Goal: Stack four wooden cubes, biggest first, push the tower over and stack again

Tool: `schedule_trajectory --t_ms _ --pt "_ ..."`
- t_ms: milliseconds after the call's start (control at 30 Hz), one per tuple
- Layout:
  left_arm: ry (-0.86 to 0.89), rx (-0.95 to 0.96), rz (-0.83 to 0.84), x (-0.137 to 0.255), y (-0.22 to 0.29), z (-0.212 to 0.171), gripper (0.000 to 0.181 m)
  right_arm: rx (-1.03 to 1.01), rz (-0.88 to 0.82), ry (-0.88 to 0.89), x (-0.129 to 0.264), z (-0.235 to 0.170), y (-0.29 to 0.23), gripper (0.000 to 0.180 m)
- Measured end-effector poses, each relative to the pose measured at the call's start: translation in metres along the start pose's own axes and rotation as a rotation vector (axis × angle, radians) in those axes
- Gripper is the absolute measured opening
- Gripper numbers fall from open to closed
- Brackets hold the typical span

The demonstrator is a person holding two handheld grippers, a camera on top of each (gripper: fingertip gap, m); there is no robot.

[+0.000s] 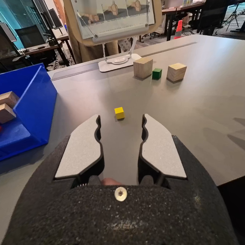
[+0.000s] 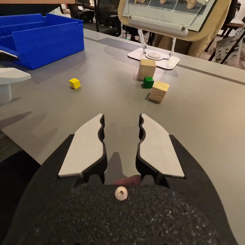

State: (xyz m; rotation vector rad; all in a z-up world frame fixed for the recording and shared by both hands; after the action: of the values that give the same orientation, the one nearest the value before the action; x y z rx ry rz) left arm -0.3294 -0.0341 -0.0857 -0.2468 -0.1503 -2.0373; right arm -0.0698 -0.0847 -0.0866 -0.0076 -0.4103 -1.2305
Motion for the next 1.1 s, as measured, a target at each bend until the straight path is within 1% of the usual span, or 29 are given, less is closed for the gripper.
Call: schedule_trajectory --t_ms 167,567,633,667,733,800,900,1000,1067,1100 --pt "-0.012 0.017 -0.023 0.001 0.003 -0.002 0.058 0.015 0.0 -0.032 -0.003 -0.005 0.0 0.049" --pt "-0.043 -0.023 -0.04 0.002 0.008 -0.006 0.059 0.017 0.029 -0.052 -0.005 -0.006 -0.002 0.049" --pt "-0.077 -0.056 -0.094 -0.003 0.013 -0.006 0.057 0.025 0.027 -0.058 -0.005 -0.006 -0.001 0.048" --pt "-0.126 -0.1 -0.145 -0.01 0.017 -0.004 0.056 0.027 0.024 -0.059 -0.005 -0.006 -0.001 0.048" --pt "-0.213 -0.159 -0.18 -0.032 0.022 0.012 0.067 0.026 0.029 -0.061 -0.005 -0.007 0.0 0.047" --pt "-0.232 -0.197 -0.244 -0.065 0.028 0.041 0.066 0.022 0.042 -0.066 -0.008 -0.008 0.0 0.047" --pt "-0.309 -0.291 -0.32 -0.144 0.035 0.078 0.066 0.022 0.058 -0.067 -0.011 -0.007 0.0 0.047" --pt "-0.45 -0.358 -0.38 -0.234 0.042 0.09 0.059 0.037 0.069 -0.062 -0.011 -0.007 -0.003 0.045" --pt "-0.537 -0.362 -0.424 -0.28 0.045 0.087 0.061 0.053 0.07 -0.067 -0.012 -0.008 -0.005 0.045" --pt "-0.578 -0.357 -0.472 -0.296 0.05 0.084 0.067 0.06 0.072 -0.068 -0.012 -0.009 -0.006 0.045"
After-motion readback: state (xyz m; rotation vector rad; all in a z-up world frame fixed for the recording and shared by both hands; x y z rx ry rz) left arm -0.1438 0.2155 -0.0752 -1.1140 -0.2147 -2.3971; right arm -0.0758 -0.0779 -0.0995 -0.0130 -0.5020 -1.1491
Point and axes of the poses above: each gripper's, where its closed fingertips meet, x back along the fingers, z out of its top, y = z × x across the jaws, the point moved 7 cm from there along x, back along the fingers, and after that the axes turned 9 degrees about x, right-handed, at the moved point
